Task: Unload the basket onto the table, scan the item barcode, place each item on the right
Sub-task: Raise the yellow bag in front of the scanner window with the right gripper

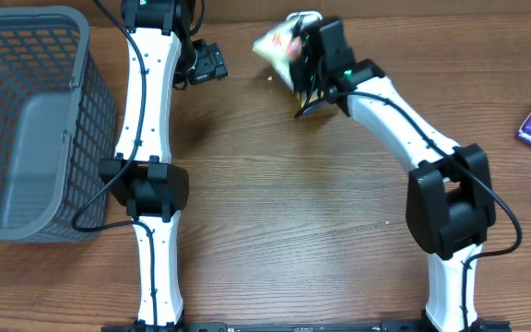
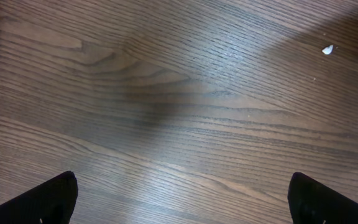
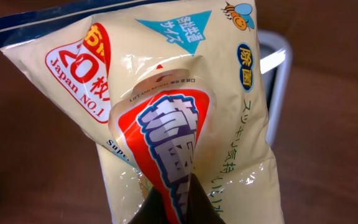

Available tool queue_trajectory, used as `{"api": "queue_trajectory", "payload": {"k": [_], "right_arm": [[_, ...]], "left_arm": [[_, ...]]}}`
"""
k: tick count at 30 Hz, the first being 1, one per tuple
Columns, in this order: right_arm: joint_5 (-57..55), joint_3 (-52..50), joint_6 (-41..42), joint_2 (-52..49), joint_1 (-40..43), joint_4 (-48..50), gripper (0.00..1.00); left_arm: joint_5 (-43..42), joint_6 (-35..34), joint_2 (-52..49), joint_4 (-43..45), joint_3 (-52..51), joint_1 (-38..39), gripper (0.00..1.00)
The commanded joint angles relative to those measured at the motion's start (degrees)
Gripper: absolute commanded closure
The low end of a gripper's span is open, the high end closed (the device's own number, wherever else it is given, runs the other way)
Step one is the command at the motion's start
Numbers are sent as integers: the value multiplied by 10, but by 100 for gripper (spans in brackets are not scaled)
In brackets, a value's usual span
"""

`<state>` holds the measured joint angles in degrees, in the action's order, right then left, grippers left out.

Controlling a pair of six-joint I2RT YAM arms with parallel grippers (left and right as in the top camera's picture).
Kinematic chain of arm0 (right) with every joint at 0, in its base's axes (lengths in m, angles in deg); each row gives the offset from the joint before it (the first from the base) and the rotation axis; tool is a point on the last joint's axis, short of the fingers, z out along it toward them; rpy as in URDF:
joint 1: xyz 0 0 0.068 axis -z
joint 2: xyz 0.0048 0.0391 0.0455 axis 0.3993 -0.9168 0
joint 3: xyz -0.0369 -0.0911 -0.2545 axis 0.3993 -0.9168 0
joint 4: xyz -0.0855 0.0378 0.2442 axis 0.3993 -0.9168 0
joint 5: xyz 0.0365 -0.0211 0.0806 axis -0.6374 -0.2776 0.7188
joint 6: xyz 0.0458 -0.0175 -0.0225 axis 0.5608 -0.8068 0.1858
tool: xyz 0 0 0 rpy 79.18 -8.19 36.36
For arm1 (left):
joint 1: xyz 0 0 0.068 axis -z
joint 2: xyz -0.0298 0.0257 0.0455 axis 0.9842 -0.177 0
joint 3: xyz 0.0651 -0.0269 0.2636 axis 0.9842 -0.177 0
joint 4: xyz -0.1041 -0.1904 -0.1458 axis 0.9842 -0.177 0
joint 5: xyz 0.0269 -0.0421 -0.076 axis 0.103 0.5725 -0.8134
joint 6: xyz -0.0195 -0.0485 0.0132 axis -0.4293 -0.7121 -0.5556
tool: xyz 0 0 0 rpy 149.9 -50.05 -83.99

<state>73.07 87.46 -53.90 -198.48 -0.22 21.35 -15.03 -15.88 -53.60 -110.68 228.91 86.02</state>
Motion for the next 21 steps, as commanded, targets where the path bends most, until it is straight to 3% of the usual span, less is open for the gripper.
{"api": "queue_trajectory", "payload": {"k": [1, 7, 14, 21], "right_arm": [[-80, 27, 65, 41, 14, 69, 96], [-80, 24, 65, 21, 18, 181, 96], [-80, 24, 102, -62, 17, 185, 96], [-81, 25, 122, -74, 17, 199, 96]], "left_arm": [[6, -4, 12, -2, 3, -5, 0], [-21, -4, 12, -2, 3, -5, 1], [-23, -4, 12, -2, 3, -5, 0], [-23, -4, 12, -2, 3, -5, 0]]}}
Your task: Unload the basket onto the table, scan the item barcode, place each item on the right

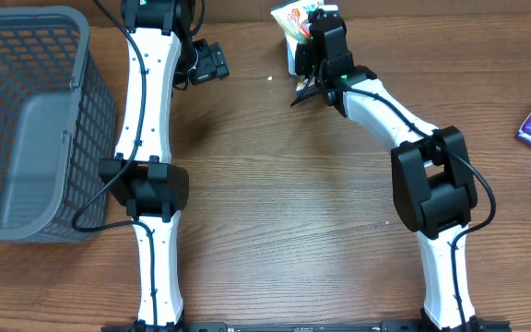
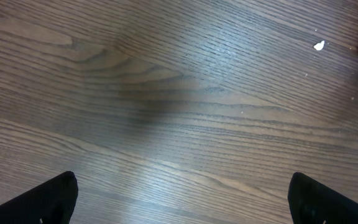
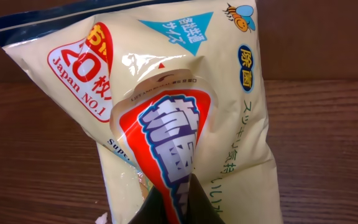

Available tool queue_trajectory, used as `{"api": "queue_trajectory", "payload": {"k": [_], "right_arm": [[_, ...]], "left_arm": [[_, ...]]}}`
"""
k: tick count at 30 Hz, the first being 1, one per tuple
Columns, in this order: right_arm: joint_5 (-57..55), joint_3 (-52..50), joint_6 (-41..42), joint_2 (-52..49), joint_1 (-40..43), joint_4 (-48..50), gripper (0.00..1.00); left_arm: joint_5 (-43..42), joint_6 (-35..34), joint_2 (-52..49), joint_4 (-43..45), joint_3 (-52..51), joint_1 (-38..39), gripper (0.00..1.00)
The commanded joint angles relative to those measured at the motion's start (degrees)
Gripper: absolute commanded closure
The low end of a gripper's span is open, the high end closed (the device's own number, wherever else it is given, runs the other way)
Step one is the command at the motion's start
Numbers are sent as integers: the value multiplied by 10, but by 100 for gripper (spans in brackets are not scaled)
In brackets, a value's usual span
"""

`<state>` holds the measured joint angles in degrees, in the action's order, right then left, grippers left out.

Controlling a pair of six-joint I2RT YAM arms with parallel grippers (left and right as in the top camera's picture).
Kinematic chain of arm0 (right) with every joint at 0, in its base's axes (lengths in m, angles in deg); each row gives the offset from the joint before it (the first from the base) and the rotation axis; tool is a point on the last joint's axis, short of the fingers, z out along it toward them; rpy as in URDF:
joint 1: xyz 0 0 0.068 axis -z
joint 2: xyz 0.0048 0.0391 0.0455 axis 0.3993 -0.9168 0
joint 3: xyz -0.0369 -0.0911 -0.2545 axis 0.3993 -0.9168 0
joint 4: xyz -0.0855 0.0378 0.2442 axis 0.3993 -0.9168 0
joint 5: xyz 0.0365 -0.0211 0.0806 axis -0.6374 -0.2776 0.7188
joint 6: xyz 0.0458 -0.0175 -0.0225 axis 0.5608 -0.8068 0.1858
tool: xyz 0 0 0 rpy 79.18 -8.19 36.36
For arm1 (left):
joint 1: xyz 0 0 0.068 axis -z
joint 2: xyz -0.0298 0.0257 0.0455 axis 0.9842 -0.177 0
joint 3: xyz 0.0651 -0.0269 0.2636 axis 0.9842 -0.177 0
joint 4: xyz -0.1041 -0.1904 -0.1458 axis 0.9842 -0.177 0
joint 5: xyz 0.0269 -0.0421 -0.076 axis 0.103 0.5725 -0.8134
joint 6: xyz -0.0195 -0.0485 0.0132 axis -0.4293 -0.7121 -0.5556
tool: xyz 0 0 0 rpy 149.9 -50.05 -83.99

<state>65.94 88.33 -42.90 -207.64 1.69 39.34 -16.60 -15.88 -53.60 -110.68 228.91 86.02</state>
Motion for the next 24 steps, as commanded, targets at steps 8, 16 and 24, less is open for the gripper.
{"api": "queue_trajectory", "payload": {"k": [8, 16, 24], "right_arm": [[-77, 17, 9, 39, -1, 26, 96], [-122, 17, 9, 118, 31, 10, 96], [-262, 17, 64, 192, 198, -168, 96]], "left_arm": [[-7, -4, 12, -2, 3, -5, 0], [-7, -4, 12, -2, 3, -4, 0], [-7, -4, 12, -2, 3, -4, 0]]}}
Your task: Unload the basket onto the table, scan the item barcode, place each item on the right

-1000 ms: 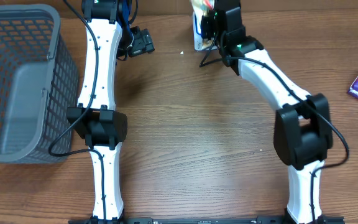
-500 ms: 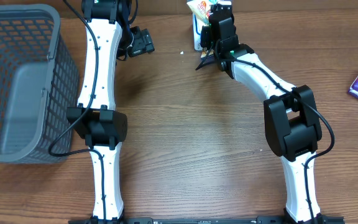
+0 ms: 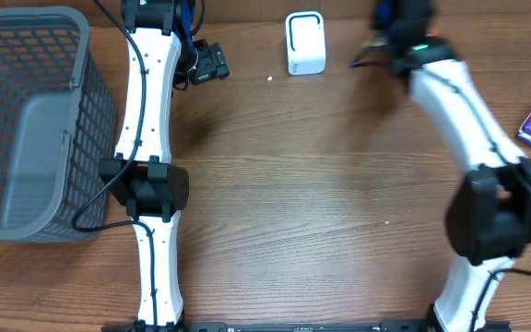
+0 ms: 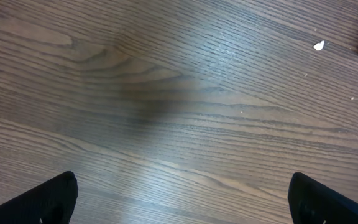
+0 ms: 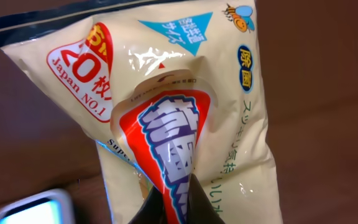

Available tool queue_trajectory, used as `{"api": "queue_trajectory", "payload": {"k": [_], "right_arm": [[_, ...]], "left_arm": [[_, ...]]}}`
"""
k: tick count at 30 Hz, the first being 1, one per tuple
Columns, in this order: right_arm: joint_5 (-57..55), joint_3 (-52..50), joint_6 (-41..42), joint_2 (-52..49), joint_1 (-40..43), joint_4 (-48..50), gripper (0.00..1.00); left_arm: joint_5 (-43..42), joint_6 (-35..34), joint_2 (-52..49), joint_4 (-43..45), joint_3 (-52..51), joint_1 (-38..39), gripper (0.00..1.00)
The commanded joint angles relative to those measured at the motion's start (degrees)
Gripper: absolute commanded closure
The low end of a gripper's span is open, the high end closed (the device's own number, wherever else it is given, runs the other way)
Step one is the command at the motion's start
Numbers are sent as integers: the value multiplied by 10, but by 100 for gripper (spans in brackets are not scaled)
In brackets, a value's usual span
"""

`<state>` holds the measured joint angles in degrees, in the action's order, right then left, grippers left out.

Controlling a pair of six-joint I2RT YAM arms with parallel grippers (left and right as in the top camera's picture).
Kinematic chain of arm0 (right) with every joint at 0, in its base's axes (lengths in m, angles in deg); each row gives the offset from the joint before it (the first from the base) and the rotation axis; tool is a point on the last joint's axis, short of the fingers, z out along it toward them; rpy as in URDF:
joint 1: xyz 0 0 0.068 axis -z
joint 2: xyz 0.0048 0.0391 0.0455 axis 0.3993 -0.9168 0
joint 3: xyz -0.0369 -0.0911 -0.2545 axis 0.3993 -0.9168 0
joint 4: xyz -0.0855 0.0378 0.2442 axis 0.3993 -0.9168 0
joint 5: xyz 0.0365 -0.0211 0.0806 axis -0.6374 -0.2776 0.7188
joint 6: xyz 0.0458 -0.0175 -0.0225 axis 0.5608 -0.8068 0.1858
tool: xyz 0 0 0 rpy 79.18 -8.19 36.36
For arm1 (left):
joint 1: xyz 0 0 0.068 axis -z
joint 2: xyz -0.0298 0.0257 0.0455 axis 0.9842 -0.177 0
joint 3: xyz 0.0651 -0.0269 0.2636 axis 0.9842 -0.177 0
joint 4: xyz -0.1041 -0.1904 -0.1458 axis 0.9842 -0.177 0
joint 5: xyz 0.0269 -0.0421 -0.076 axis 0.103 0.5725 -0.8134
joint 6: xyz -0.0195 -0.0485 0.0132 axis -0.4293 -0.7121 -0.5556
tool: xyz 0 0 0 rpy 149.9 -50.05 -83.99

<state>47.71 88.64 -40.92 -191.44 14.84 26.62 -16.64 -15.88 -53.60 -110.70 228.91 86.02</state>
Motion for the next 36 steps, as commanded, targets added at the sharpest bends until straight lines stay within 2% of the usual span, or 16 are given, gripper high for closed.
{"api": "queue_trajectory", "payload": {"k": [1, 5, 7, 9, 13, 20, 23, 25, 27, 28, 29, 30, 31, 32, 36], "right_arm": [[-79, 14, 64, 30, 97, -77, 96], [-66, 13, 186, 23, 197, -203, 96], [-13, 13, 218, 17, 268, -252, 96], [25, 13, 218, 14, 318, -269, 96], [27, 13, 218, 4, 378, -272, 96], [33, 13, 212, -47, 412, -259, 96], [25, 13, 212, -60, 422, -260, 90], [8, 13, 212, -64, 435, -268, 78], [5, 13, 212, -64, 444, -270, 74], [5, 13, 212, -64, 454, -275, 64], [5, 13, 212, -64, 459, -281, 47], [5, 13, 212, -64, 464, -285, 37], [5, 13, 212, -63, 465, -287, 33], [2, 14, 211, -61, 467, -294, 21], [0, 15, 211, -42, 467, -292, 0]], "left_arm": [[-6, -3, 12, -1, 3, -4, 1], [-6, -4, 12, -1, 3, -4, 0], [-6, -4, 12, 1, 3, -4, 0], [-6, -4, 12, 1, 3, -4, 0], [-6, -4, 12, 0, 3, -4, 0], [-6, -5, 12, -1, 3, -4, 0], [-6, -5, 12, -1, 3, -4, 0], [-6, -5, 12, -1, 3, -4, 1], [-6, -5, 12, -1, 3, -3, 0], [-6, -5, 12, -1, 3, -3, 1], [-6, -5, 12, -1, 3, -2, 0], [-6, -5, 12, -1, 3, -2, 0], [-6, -5, 12, -1, 3, -2, 0], [-6, -5, 12, -1, 3, -2, 0], [-6, -5, 12, -1, 3, -2, 0]]}}
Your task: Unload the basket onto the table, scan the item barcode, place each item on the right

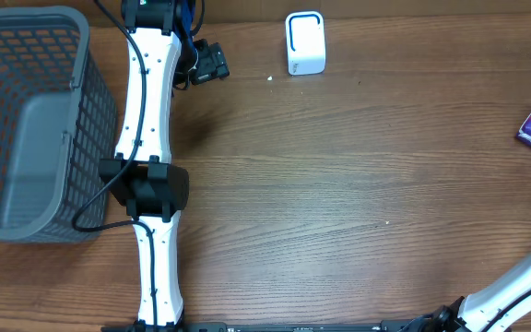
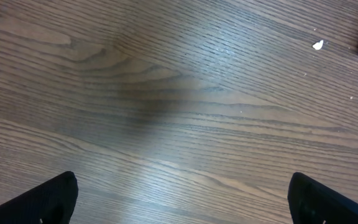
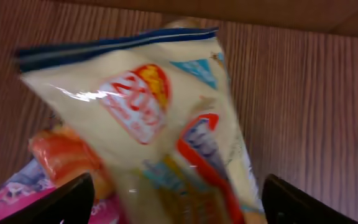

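Note:
The cream snack packet, printed in red and blue, shows blurred in the right wrist view. It lies between and below the wide-apart fingers of my right gripper, which is open and grips nothing. That gripper is out of the overhead view; only a bit of the right arm shows at the bottom right. The white barcode scanner stands at the back of the table. My left gripper is open over bare wood, seen overhead at the back left.
An orange packet and a pink one lie under the cream packet. A purple packet sits at the table's right edge. A grey mesh basket fills the left side. A white crumb lies on the wood.
My right gripper was shut on the cream packet at the back, right of the scanner. Now it is open off the right side, with the packet loose over other packets. The left arm is unchanged.
My right gripper held the cream packet over the scanner, then at the scanner's far side, then to the right of it. Now the arm is at the far right and the packet is let go among other packets. The left gripper stayed open over bare wood.

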Available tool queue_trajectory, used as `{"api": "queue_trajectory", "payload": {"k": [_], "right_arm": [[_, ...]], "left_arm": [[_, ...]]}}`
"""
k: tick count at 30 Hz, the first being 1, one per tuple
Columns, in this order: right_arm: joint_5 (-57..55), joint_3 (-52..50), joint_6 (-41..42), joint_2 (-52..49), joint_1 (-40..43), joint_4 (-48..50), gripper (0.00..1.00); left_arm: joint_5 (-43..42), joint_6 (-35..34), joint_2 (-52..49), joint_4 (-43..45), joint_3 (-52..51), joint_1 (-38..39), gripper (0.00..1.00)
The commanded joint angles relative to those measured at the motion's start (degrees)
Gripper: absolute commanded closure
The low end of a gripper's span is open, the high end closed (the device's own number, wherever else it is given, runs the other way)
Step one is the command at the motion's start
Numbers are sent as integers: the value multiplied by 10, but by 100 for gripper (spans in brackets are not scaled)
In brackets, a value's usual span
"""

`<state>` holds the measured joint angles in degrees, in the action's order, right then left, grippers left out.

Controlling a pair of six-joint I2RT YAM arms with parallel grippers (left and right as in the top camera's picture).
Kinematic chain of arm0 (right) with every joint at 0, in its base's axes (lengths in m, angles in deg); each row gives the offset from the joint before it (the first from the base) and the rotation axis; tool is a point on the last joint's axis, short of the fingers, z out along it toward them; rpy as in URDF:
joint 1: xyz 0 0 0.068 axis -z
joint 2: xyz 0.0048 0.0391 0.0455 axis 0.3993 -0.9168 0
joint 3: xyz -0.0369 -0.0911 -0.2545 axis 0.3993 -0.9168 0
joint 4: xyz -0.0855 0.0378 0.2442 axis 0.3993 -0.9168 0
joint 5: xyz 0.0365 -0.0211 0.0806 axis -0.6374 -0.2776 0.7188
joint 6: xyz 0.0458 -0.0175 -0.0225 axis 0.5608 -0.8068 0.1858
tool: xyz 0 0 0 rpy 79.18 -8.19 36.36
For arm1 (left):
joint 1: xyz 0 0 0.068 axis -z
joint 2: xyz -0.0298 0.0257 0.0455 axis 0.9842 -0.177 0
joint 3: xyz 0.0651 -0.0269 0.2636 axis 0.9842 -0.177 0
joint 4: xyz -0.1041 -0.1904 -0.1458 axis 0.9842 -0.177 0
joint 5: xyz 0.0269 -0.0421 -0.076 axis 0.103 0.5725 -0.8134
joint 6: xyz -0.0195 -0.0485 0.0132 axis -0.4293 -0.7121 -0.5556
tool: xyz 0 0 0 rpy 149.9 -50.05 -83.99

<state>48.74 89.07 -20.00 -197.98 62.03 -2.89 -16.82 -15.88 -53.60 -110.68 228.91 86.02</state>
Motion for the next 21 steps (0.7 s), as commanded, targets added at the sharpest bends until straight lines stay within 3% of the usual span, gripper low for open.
{"api": "queue_trajectory", "payload": {"k": [1, 7, 16, 21], "right_arm": [[-10, 10, 2, 35, -6, 6, 0], [6, 10, 2, 129, -6, 8, 0], [197, 10, 3, 250, -6, -79, 0], [143, -12, 31, 248, 19, -160, 0]], "left_arm": [[-4, -5, 12, -2, 3, -2, 1], [-4, -5, 12, -1, 3, -2, 0], [-5, -8, 12, 7, 3, -2, 0], [-5, -7, 12, 2, 3, -2, 0]]}}
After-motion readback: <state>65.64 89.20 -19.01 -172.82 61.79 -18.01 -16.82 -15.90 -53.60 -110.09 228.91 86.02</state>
